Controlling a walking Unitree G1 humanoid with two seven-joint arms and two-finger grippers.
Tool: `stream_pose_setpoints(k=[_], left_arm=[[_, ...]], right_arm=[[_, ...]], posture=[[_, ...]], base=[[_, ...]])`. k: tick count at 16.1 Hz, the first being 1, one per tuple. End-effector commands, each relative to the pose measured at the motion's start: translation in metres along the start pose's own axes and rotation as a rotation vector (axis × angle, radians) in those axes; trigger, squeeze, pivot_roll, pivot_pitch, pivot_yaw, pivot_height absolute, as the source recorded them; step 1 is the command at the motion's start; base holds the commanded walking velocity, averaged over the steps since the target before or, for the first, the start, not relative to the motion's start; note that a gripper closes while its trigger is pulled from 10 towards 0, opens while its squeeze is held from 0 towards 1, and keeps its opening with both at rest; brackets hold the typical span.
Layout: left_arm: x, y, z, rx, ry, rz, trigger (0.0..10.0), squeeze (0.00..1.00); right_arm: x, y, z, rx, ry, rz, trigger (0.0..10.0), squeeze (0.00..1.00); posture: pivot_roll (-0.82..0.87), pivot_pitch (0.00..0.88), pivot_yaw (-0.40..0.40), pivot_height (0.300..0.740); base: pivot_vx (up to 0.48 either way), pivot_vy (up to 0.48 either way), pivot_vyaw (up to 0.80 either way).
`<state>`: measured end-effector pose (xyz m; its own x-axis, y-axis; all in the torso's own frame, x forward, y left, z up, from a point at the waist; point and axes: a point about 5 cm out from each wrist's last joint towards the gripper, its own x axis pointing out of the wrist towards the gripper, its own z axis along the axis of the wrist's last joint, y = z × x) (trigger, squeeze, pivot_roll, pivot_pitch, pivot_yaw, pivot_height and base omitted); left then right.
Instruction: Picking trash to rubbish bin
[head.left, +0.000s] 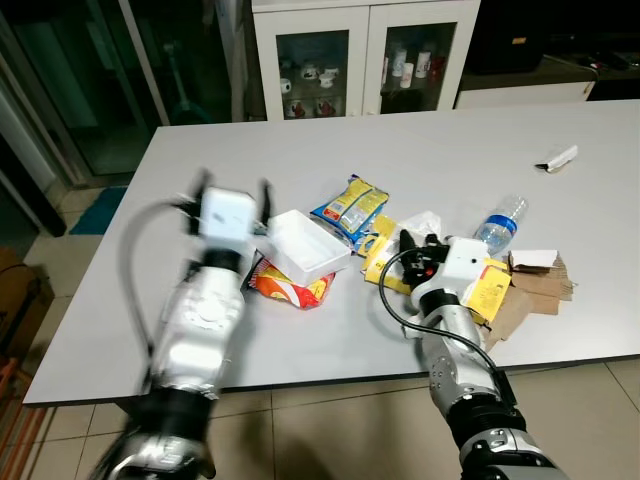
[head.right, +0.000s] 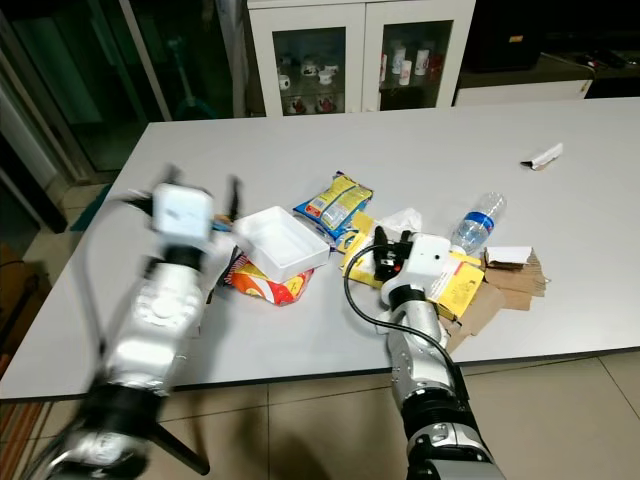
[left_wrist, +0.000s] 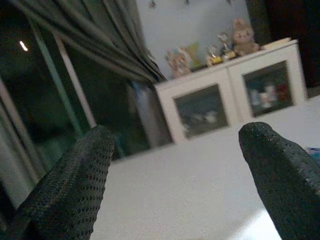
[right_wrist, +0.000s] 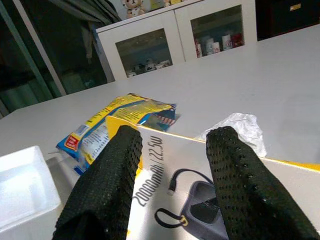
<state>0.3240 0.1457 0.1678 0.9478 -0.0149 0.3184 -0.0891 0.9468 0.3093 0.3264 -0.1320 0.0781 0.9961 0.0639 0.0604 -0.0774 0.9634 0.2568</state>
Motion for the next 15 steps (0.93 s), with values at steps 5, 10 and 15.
stream_pose_setpoints(k=[5, 10, 15], left_arm=[[-0.02, 0.033, -0.023, 0.186, 0.154, 0.023, 10.0, 1.0], [-0.029, 0.03, -0.02, 0.083, 0.23, 0.005, 10.0, 1.0], [-0.036, 0.001, 0.01, -0.191, 0.197, -0.181, 10.0, 0.0]], right_arm=[[0.001, 0.006, -0.002, 0.002, 0.019, 0.021, 10.0, 0.0], [0.0, 0.006, -0.004, -0.002, 0.036, 0.03, 10.0, 0.0], [0.001, 0.007, -0.004, -0.008, 0.045, 0.043, 10.0, 0.0]], posture=[[0.11, 0.0, 0.009, 0.74], [0.12, 0.0, 0.002, 0.74], [0.12, 0.002, -0.002, 0.74]], base=[[0.0, 0.0, 0.0], [0.0, 0.0, 0.0], [0.0, 0.0, 0.0]])
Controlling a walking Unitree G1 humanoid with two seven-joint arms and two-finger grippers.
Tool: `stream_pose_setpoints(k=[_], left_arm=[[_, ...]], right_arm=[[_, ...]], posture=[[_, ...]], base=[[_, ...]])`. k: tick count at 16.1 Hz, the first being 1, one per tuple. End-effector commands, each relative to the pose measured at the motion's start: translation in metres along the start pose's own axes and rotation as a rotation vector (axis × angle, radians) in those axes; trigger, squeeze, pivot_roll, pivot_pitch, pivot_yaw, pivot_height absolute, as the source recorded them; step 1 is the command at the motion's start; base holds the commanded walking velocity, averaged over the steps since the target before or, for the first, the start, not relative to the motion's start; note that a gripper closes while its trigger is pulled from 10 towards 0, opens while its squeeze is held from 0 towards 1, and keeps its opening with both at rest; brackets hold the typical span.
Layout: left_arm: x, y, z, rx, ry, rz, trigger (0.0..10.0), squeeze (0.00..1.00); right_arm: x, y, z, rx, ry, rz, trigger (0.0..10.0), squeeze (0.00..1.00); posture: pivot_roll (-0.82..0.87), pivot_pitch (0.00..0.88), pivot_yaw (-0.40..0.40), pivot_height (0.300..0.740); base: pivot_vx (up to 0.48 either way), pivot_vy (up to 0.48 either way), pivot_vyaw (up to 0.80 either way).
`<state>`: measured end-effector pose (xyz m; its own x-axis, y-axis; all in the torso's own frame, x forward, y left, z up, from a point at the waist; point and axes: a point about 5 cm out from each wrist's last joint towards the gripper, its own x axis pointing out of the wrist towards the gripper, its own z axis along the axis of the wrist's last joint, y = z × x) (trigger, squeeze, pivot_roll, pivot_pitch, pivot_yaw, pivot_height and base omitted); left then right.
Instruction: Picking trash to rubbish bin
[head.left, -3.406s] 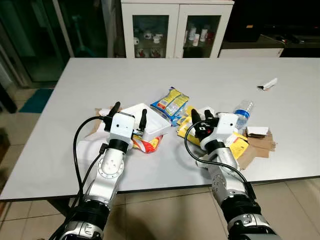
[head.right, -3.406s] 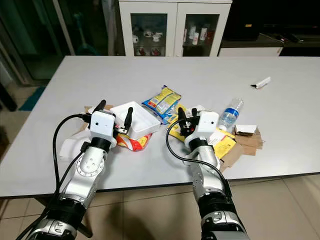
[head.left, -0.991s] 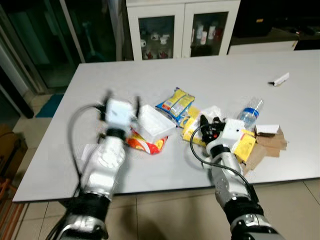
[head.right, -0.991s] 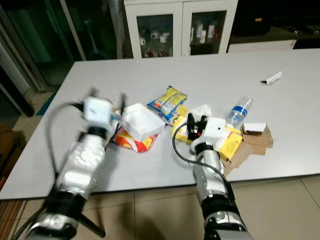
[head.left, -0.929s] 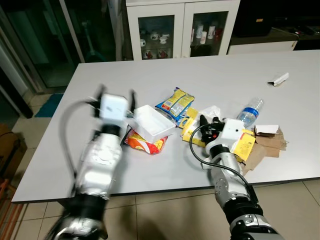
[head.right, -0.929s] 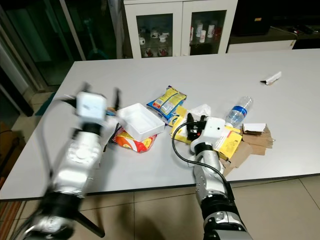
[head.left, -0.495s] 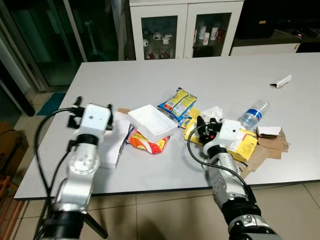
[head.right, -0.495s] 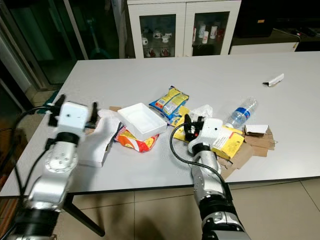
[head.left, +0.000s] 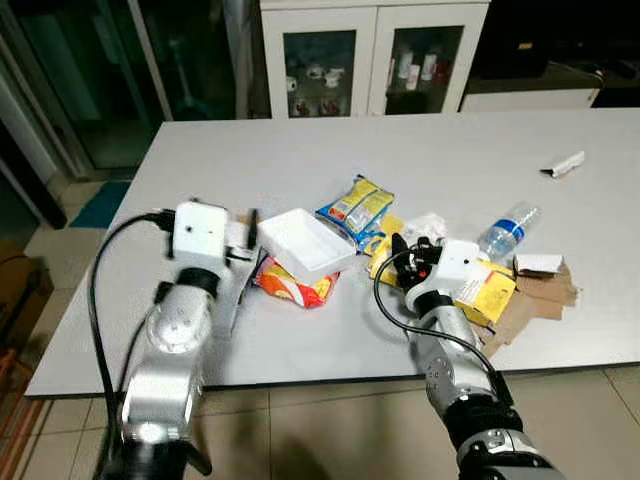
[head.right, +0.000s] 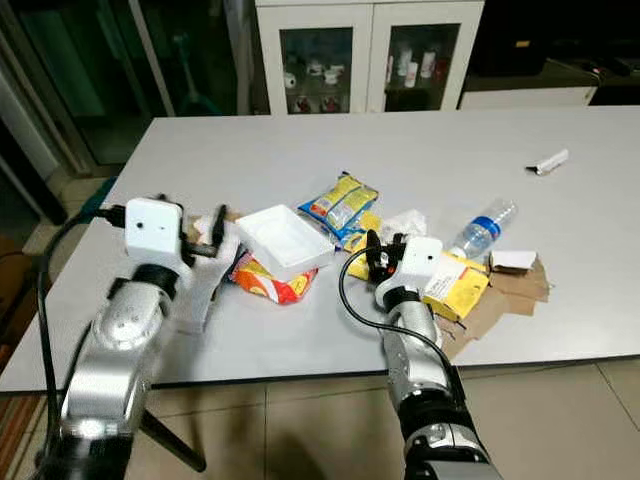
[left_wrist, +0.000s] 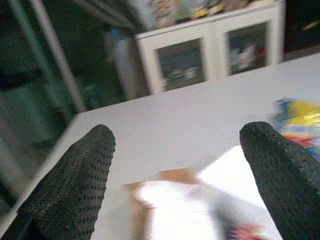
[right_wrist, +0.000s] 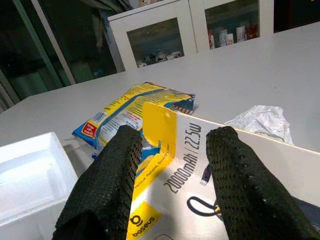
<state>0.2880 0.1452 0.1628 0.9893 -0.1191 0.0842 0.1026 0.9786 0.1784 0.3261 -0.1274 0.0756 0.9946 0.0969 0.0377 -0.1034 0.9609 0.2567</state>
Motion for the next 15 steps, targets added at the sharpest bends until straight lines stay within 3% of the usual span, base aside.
stream_pose_setpoints(k=[1, 5, 7, 8, 9, 11, 12, 13, 15], left_arm=[[-0.003, -0.001, 0.008, 0.021, 0.006, -0.016, 10.0, 0.0], [-0.011, 0.003, 0.008, 0.107, 0.082, -0.005, 10.0, 0.0], [-0.015, 0.014, -0.004, 0.086, 0.125, 0.104, 10.0, 0.0], [-0.016, 0.025, -0.011, -0.001, 0.179, 0.234, 10.0, 0.0], [-0.016, 0.041, -0.025, -0.185, 0.278, 0.435, 10.0, 0.0], [-0.018, 0.05, -0.038, -0.28, 0.371, 0.559, 10.0, 0.0], [-0.019, 0.05, -0.041, -0.339, 0.384, 0.584, 10.0, 0.0], [-0.021, 0.047, -0.045, -0.477, 0.408, 0.626, 10.0, 0.0], [-0.016, 0.037, -0.047, -0.545, 0.424, 0.571, 10.0, 0.0]], right_arm=[[0.001, 0.003, -0.001, -0.009, 0.016, 0.017, 10.0, 0.0], [0.0, 0.005, -0.004, -0.007, 0.028, 0.028, 10.0, 0.0], [-0.001, 0.005, -0.005, -0.007, 0.031, 0.03, 10.0, 0.0], [-0.001, 0.005, -0.005, -0.007, 0.033, 0.029, 10.0, 0.0], [-0.001, 0.005, -0.006, -0.01, 0.038, 0.028, 10.0, 0.0], [-0.001, 0.005, -0.006, -0.013, 0.041, 0.031, 10.0, 0.0], [-0.002, 0.005, -0.006, -0.013, 0.041, 0.031, 10.0, 0.0], [-0.001, 0.005, -0.006, -0.013, 0.042, 0.032, 10.0, 0.0], [-0.001, 0.006, -0.006, -0.014, 0.043, 0.036, 10.0, 0.0]], posture=[[0.13, 0.008, -0.002, 0.74], [0.14, 0.019, 0.0, 0.74], [0.14, 0.021, 0.002, 0.74], [0.14, 0.019, -0.001, 0.74], [0.14, 0.019, -0.001, 0.74], [0.13, 0.021, -0.003, 0.74], [0.13, 0.021, -0.003, 0.74], [0.13, 0.022, -0.004, 0.74], [0.13, 0.023, -0.005, 0.74]], base=[[0.0, 0.0, 0.0], [0.0, 0.0, 0.0], [0.0, 0.0, 0.0], [0.0, 0.0, 0.0], [0.0, 0.0, 0.0], [0.0, 0.0, 0.0], [0.0, 0.0, 0.0], [0.0, 0.0, 0.0], [0.0, 0.0, 0.0]])
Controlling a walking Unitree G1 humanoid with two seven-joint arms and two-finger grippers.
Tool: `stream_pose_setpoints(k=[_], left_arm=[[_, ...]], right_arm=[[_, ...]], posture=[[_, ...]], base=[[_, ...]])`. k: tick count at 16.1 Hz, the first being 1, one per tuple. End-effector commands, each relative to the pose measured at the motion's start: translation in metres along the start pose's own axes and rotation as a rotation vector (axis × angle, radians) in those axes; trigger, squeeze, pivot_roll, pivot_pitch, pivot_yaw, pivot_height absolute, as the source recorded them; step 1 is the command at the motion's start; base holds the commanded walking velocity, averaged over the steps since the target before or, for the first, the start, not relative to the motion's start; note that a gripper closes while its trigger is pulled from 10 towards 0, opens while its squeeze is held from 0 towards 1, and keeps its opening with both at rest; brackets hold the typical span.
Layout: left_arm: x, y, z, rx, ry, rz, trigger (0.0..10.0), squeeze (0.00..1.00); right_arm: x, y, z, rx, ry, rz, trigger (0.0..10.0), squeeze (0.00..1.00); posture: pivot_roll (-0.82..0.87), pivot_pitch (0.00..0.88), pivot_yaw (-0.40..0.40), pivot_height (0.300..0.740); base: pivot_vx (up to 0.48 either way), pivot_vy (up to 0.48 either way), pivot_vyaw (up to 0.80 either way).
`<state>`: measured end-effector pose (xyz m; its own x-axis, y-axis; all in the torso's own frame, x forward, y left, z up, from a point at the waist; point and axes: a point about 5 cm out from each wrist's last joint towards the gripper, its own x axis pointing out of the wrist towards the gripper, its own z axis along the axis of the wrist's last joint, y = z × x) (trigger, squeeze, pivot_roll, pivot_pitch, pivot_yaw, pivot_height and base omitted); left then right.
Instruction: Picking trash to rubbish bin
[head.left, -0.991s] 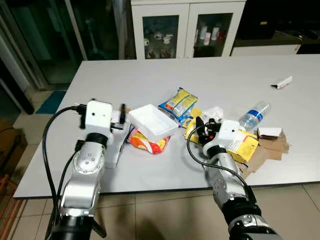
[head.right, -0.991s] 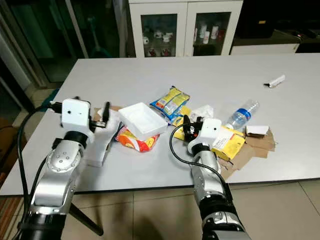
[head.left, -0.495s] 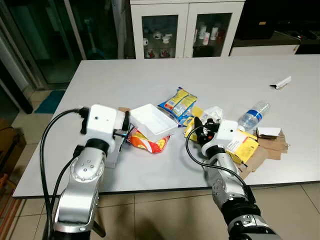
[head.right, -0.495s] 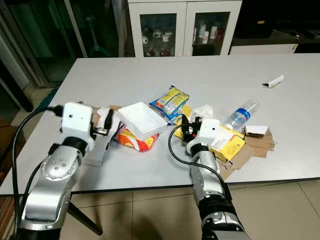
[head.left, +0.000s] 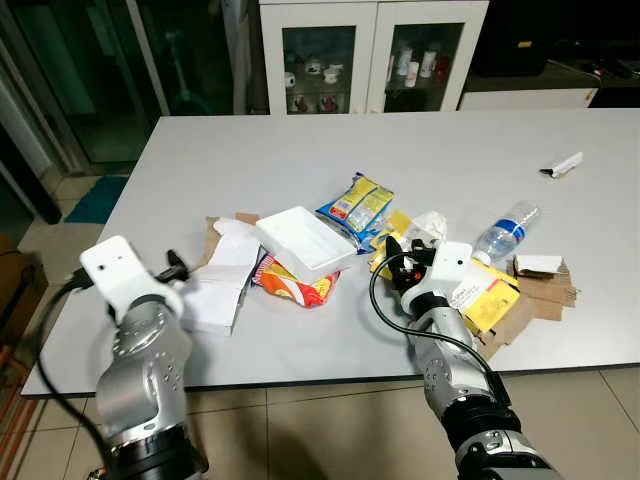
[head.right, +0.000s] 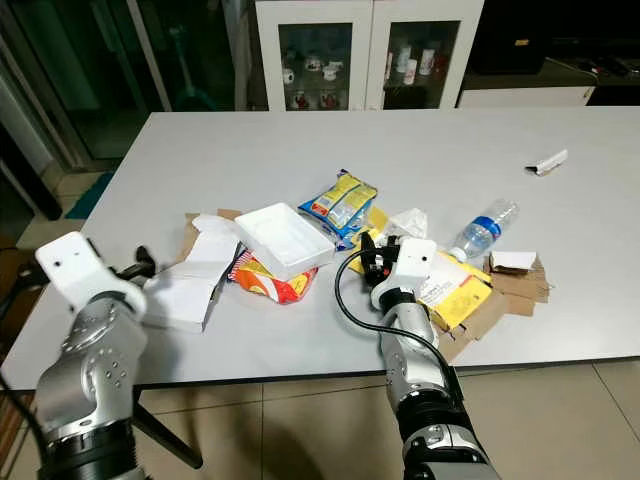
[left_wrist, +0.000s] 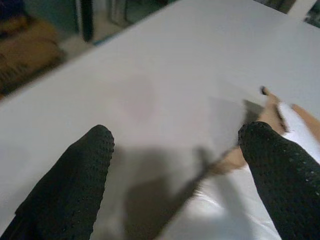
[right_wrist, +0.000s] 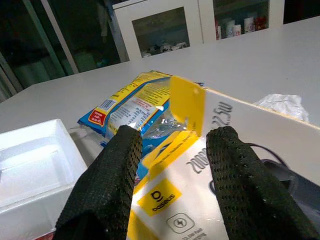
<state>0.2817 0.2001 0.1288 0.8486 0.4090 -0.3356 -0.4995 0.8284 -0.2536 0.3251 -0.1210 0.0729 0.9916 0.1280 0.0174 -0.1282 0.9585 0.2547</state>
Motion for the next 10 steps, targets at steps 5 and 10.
stream_pose_setpoints(k=[5, 10], left_arm=[[-0.01, -0.039, -0.021, -0.126, 0.199, -0.193, 10.0, 0.0], [-0.013, -0.037, -0.008, -0.118, 0.177, -0.184, 10.0, 0.0]], right_arm=[[0.002, 0.006, 0.0, -0.012, 0.024, 0.059, 10.0, 0.0], [0.003, 0.026, 0.005, -0.012, 0.086, 0.367, 10.0, 0.0]], posture=[[0.12, 0.019, -0.001, 0.74], [0.11, 0.02, -0.002, 0.74]], base=[[0.0, 0.0, 0.0], [0.0, 0.0, 0.0]])
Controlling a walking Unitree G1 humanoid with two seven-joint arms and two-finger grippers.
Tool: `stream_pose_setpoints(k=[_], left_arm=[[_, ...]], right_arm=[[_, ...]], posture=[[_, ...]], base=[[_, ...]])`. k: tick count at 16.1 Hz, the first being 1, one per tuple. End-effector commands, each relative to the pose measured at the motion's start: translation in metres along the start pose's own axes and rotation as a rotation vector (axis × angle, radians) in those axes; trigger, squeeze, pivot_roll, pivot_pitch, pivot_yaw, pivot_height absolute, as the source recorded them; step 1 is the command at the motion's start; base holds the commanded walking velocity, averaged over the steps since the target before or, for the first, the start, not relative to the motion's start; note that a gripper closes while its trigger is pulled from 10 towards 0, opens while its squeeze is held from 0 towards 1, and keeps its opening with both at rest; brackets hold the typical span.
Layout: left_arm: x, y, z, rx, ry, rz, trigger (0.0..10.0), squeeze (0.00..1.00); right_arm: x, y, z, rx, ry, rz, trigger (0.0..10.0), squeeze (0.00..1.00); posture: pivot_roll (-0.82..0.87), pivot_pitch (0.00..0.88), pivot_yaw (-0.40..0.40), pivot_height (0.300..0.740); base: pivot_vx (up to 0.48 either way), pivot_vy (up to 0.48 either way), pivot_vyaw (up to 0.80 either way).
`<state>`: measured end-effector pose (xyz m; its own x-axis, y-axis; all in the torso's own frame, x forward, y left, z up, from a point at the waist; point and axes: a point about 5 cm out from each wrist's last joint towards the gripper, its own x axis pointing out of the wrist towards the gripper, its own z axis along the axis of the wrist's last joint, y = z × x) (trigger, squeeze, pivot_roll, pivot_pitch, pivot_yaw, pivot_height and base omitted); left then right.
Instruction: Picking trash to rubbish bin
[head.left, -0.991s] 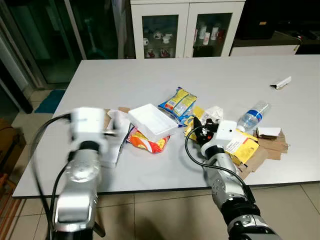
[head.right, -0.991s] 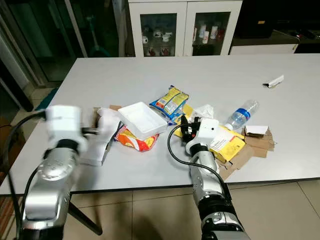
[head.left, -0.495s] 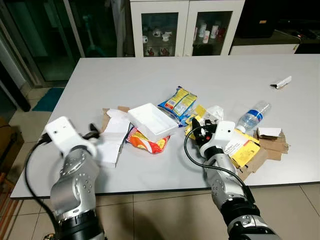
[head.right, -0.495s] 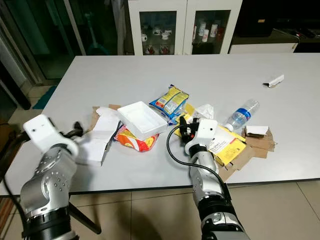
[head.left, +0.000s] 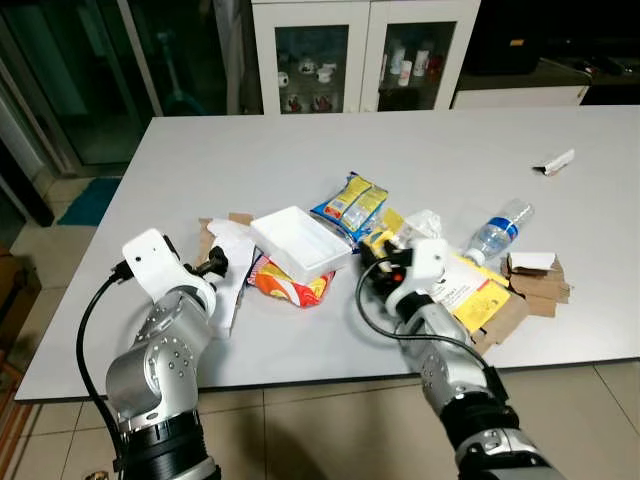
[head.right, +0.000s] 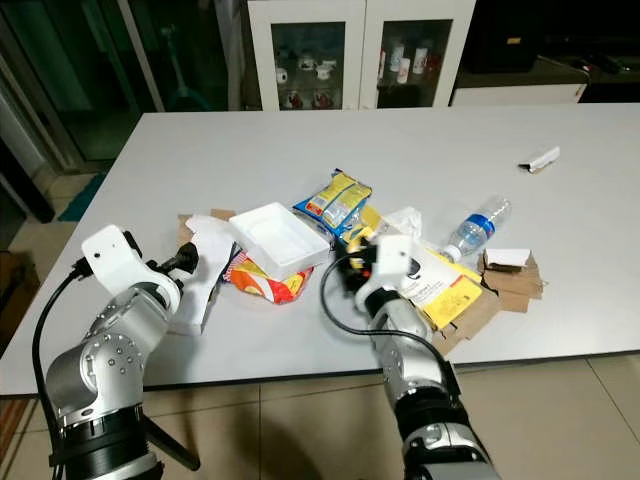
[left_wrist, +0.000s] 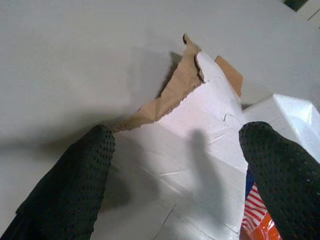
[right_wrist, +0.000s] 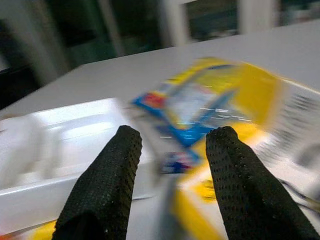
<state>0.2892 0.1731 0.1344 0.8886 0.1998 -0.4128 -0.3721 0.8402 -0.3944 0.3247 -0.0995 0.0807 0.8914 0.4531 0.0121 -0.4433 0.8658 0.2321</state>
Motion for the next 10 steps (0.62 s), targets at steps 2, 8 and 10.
stream_pose_setpoints(k=[2, 8, 10], left_arm=[[-0.005, -0.011, -0.003, -0.028, 0.012, -0.022, 10.0, 0.0], [-0.016, -0.024, 0.018, -0.004, -0.039, -0.043, 10.0, 0.0], [-0.023, -0.034, 0.028, 0.007, -0.051, -0.085, 10.0, 0.0]], right_arm=[[0.001, 0.007, 0.008, -0.023, 0.008, 0.142, 10.0, 0.0], [-0.006, 0.023, 0.021, -0.027, 0.033, 0.448, 10.0, 0.0], [-0.01, 0.026, 0.02, -0.027, 0.054, 0.506, 10.0, 0.0]], posture=[[0.11, 0.021, -0.007, 0.74], [0.11, 0.026, -0.011, 0.74], [0.12, 0.028, -0.01, 0.74]], base=[[0.0, 0.0, 0.0], [0.0, 0.0, 0.0], [0.0, 0.0, 0.0]])
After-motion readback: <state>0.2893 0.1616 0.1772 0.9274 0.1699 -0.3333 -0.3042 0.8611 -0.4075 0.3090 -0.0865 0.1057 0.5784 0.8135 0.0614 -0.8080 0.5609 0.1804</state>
